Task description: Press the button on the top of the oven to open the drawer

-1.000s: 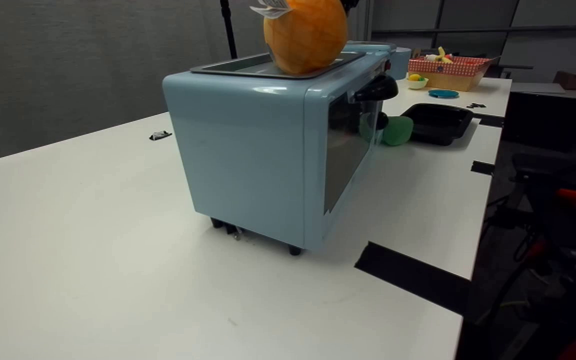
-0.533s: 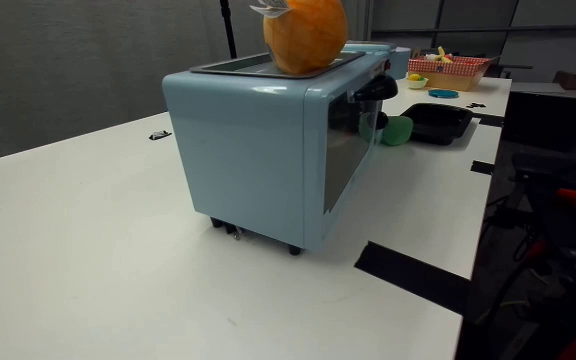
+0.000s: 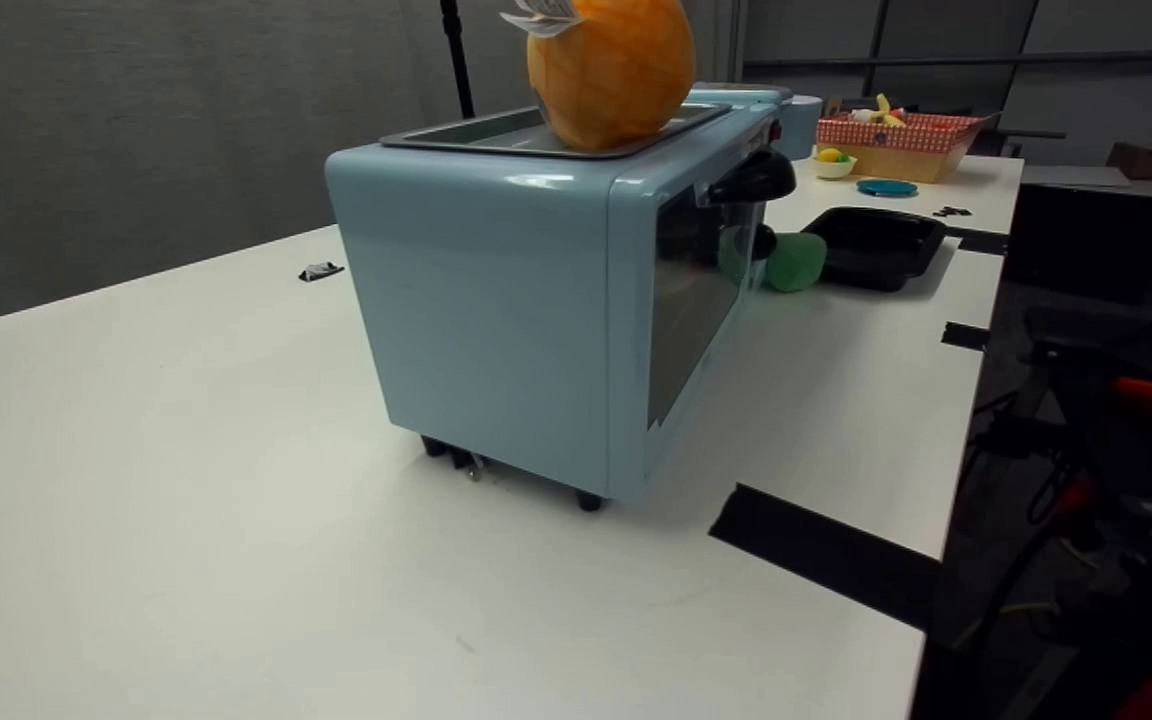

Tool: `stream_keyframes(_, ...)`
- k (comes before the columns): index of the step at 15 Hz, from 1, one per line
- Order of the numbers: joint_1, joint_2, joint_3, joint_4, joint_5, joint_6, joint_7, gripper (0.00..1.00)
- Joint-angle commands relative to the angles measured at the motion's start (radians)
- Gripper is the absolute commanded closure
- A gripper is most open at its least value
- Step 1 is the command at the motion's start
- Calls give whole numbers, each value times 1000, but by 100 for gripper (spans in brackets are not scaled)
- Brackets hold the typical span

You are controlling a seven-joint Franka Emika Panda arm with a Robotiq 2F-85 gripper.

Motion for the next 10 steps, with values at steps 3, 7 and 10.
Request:
stream_keyframes(3, 9, -130, -50, -97, 30, 7, -121, 22)
stream_keyframes(7, 12, -166, -68, -119, 23, 6, -147, 0)
stream_keyframes(10, 13, -184, -76, -136, 19, 6, -162, 0)
